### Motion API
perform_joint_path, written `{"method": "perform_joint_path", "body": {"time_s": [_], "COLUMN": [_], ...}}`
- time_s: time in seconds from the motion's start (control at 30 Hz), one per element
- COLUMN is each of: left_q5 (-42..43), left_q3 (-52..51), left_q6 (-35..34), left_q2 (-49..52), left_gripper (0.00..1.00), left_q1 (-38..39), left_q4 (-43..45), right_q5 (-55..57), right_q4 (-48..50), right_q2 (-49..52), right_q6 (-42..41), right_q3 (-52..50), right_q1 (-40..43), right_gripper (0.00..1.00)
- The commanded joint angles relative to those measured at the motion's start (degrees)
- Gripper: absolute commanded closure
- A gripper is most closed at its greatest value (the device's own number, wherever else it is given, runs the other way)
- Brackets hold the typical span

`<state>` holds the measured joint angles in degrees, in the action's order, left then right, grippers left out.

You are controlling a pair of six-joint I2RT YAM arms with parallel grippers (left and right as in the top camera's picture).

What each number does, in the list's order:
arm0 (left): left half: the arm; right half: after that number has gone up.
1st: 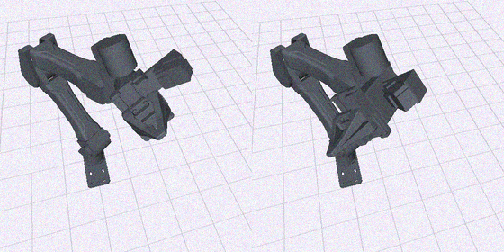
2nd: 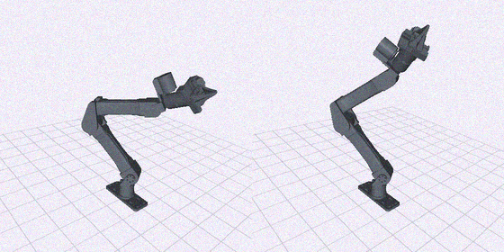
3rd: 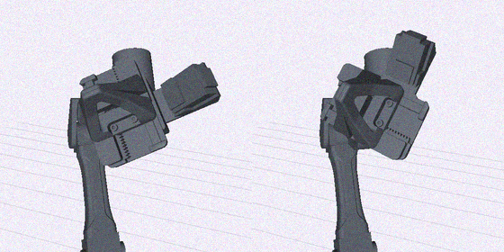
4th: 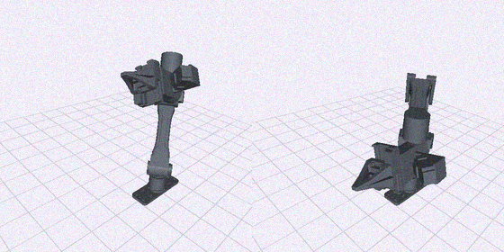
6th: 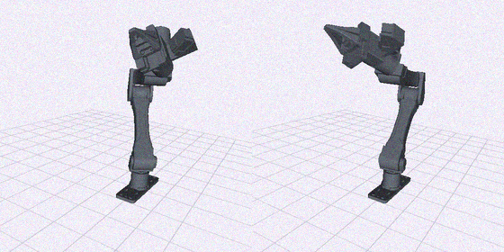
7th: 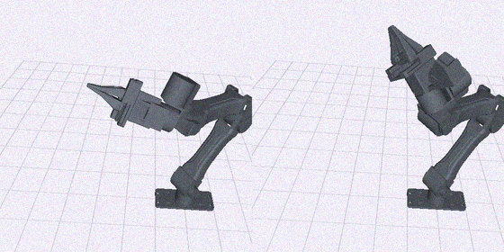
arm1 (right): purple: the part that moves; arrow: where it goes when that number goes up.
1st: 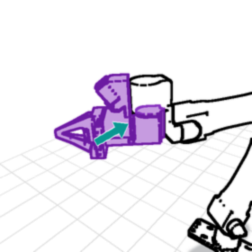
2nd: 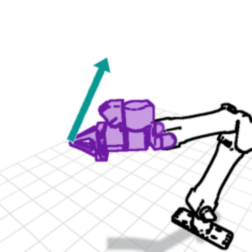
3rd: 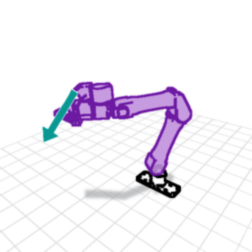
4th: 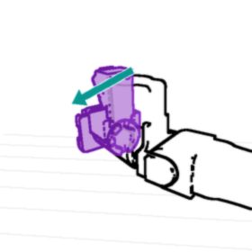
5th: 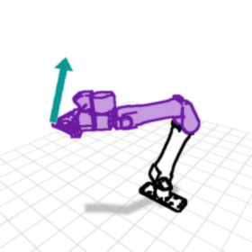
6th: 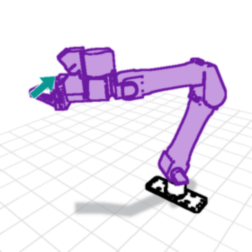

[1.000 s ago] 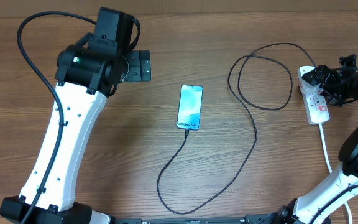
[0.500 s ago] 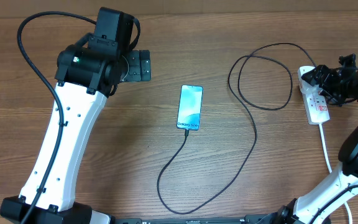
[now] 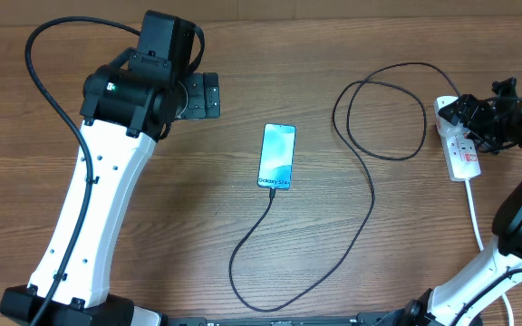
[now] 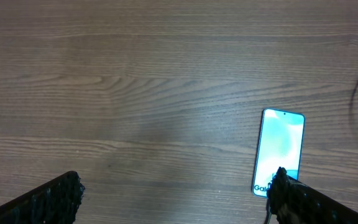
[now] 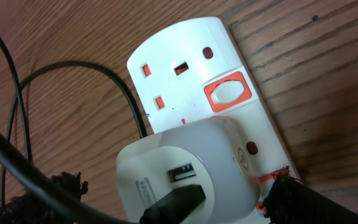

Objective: Plug charger to phone and switch on socket
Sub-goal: 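Press the orange switch beside the charger with the right gripper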

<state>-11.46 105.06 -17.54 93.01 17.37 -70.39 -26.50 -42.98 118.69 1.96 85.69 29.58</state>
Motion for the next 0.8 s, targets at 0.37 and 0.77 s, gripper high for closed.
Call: {"method": "perform_joint_path", "body": {"time_s": [0.37,0.77], "left_q5": [-1.1,-1.1], "left_q3": [1.2,1.2], "left_q6": [1.0,1.0], "left_q2": [-0.5,-0.5], "left_gripper": [0.01,0.00], "left_q1": [-0.1,-0.1], "left_q4": [-0.1,-0.1], "right_q5": [-2.1,-3.8], "right_q4": [-1.9,-2.0], "right_q2": [1.0,1.0], "right_q6": [-1.5,-1.4], "right_q3": [-0.2,-0.2], "right_q1": [-1.6,-1.6], "right_gripper": [0.02,0.02]}}
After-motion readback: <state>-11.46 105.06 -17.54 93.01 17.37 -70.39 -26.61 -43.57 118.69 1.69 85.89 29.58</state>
